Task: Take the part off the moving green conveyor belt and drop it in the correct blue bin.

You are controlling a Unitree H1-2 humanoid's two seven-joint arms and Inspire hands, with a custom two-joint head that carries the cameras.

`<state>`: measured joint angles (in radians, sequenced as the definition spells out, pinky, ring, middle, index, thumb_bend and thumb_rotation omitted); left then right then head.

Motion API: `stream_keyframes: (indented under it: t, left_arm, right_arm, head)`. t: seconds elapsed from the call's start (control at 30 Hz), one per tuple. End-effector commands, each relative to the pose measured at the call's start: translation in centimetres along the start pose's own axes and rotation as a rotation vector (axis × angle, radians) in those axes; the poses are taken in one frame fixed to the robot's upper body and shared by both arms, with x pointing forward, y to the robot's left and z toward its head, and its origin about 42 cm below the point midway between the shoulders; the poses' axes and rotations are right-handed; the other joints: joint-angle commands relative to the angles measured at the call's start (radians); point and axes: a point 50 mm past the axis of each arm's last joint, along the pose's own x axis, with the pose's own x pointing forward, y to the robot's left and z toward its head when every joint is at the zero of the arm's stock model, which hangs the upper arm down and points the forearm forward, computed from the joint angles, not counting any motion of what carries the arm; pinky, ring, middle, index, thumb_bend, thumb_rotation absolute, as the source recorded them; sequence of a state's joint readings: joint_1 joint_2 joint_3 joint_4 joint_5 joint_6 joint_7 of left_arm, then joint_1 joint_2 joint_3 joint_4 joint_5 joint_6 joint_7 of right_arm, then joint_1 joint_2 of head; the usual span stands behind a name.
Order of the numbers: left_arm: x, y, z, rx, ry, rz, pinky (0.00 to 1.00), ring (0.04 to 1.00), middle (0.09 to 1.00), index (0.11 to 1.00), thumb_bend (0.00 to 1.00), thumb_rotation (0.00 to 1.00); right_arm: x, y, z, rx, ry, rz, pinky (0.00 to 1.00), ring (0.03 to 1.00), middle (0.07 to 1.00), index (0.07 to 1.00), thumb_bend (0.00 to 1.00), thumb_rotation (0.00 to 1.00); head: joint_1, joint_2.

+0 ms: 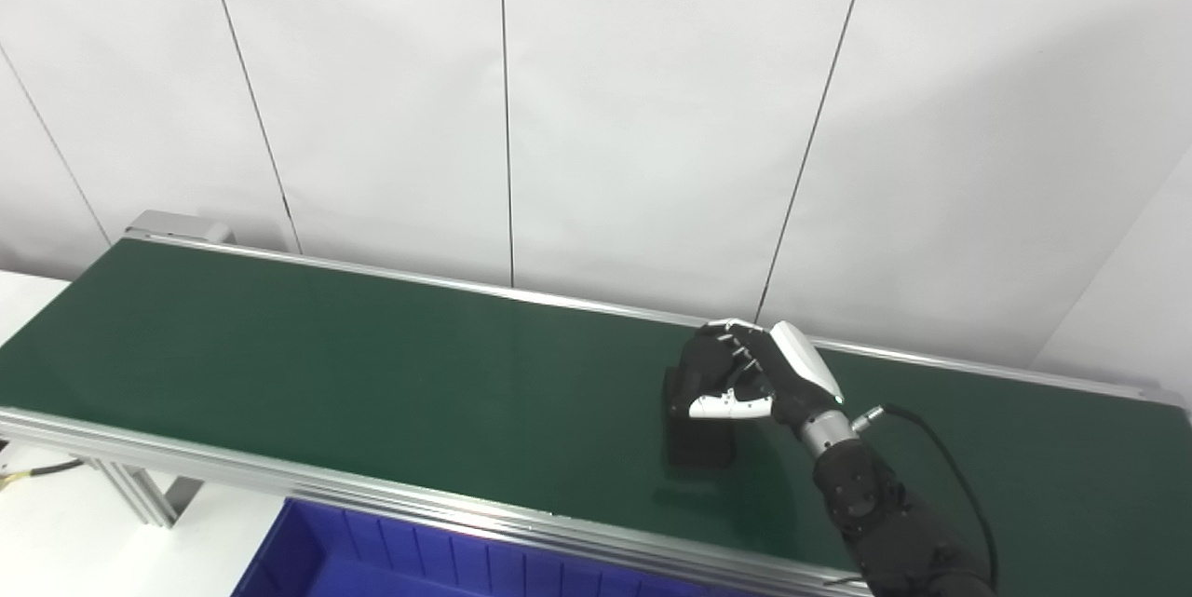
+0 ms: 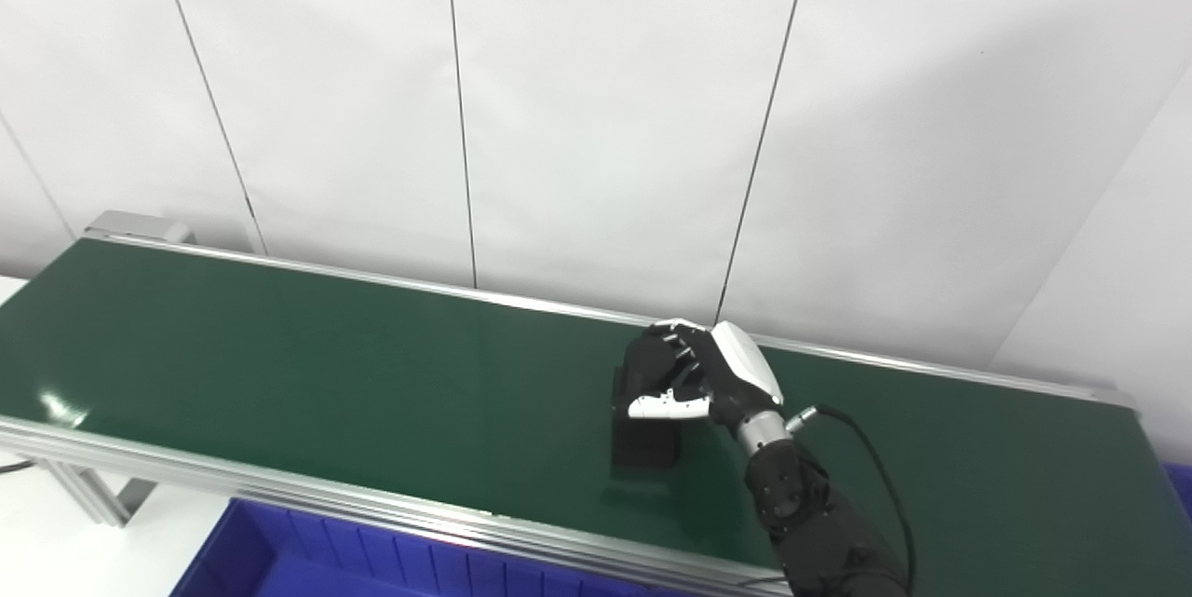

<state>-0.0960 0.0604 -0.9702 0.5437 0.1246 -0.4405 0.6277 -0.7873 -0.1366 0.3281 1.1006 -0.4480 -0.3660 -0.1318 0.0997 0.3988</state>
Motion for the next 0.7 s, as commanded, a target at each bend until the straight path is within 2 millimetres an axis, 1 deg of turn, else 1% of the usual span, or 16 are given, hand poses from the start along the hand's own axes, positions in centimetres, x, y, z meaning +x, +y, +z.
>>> stream_keyframes:
  t: [0.0, 0.03, 0.07, 0.1, 0.13, 0.17, 0.2, 0.37, 0.47, 0.5, 0.6, 0.63, 0.67]
  left_arm:
    - [0.8, -0.1, 1.0, -0.018, -0.059, -0.004, 0.57, 0.708, 0.749, 0.725, 1.00, 0.83]
    - [0.8, -0.1, 0.9, -0.019, -0.057, -0.005, 0.57, 0.711, 0.750, 0.726, 1.00, 0.83]
    - [0.7, -0.1, 0.9, -0.017, -0.057, -0.005, 0.57, 0.713, 0.751, 0.726, 1.00, 0.83]
    - [0.7, -0.1, 0.9, -0.016, -0.057, -0.004, 0.57, 0.713, 0.751, 0.726, 1.00, 0.83]
    - [0.7, -0.1, 0.9, -0.017, -0.057, -0.004, 0.57, 0.711, 0.750, 0.725, 1.00, 0.83]
    - [0.7, -0.1, 0.9, -0.018, -0.056, -0.003, 0.57, 0.711, 0.749, 0.725, 1.00, 0.83]
    - [0.7, -0.1, 0.9, -0.014, -0.058, -0.003, 0.58, 0.709, 0.749, 0.727, 1.00, 0.83]
    - [0.7, -0.1, 0.8, -0.014, -0.054, -0.006, 0.57, 0.707, 0.750, 0.729, 1.00, 0.83]
    - [0.7, -0.1, 0.9, -0.015, -0.056, -0.004, 0.57, 0.705, 0.747, 0.729, 1.00, 0.83]
    - [0.8, -0.1, 0.9, -0.017, -0.056, -0.003, 0.57, 0.706, 0.746, 0.730, 1.00, 0.83]
    - [0.8, -0.1, 0.9, -0.022, -0.054, -0.003, 0.56, 0.713, 0.746, 0.732, 1.00, 0.83]
    - [0.8, -0.1, 0.9, -0.018, -0.056, -0.002, 0.55, 0.715, 0.747, 0.733, 1.00, 0.83]
    - [0.8, -0.1, 0.9, -0.014, -0.058, -0.002, 0.55, 0.721, 0.751, 0.739, 1.00, 0.84]
  right_arm:
    - [1.5, -1.9, 2.2, -0.007, -0.062, -0.040, 0.41, 0.486, 0.571, 0.665, 0.81, 0.36]
    - [1.5, -1.8, 2.2, -0.009, -0.061, -0.041, 0.39, 0.465, 0.548, 0.648, 0.77, 0.33]
    - [1.5, -1.8, 2.2, -0.012, -0.058, -0.043, 0.36, 0.432, 0.516, 0.616, 0.71, 0.26]
    - [1.5, -1.7, 2.1, -0.019, -0.057, -0.047, 0.32, 0.392, 0.481, 0.555, 0.61, 0.20]
    - [1.5, -1.6, 2.1, -0.027, -0.055, -0.050, 0.27, 0.328, 0.430, 0.521, 0.55, 0.11]
    - [1.5, -1.6, 2.1, -0.033, -0.054, -0.052, 0.25, 0.306, 0.415, 0.520, 0.53, 0.06]
    - [1.4, -1.5, 2.1, -0.037, -0.053, -0.054, 0.20, 0.260, 0.439, 0.502, 0.53, 0.02]
    - [1.2, -1.5, 1.7, -0.053, -0.050, -0.053, 0.15, 0.206, 0.469, 0.484, 0.53, 0.00]
    - [0.8, -1.5, 1.4, -0.060, -0.049, -0.054, 0.15, 0.206, 0.470, 0.484, 0.53, 0.00]
    - [0.6, -1.5, 1.2, -0.064, -0.052, -0.055, 0.15, 0.205, 0.470, 0.484, 0.53, 0.00]
    - [0.1, -1.6, 0.8, -0.082, -0.070, -0.056, 0.16, 0.214, 0.470, 0.483, 0.53, 0.00]
    - [-0.2, -1.6, 0.6, -0.084, -0.083, -0.060, 0.16, 0.217, 0.470, 0.483, 0.53, 0.00]
    - [-0.4, -1.7, 0.5, -0.084, -0.092, -0.062, 0.16, 0.216, 0.470, 0.483, 0.53, 0.00]
  head:
    - [-0.001, 0.002]
    - [-0.001, 0.002]
    - [-0.003, 0.003]
    - [-0.003, 0.003]
    - [-0.003, 0.003]
    - [-0.003, 0.003]
    - [-0.004, 0.004]
    - [-0.004, 0.004]
    - [-0.005, 0.009]
    - [-0.012, 0.016]
    - [-0.012, 0.016]
    - [-0.034, 0.027]
    - [-0.034, 0.027]
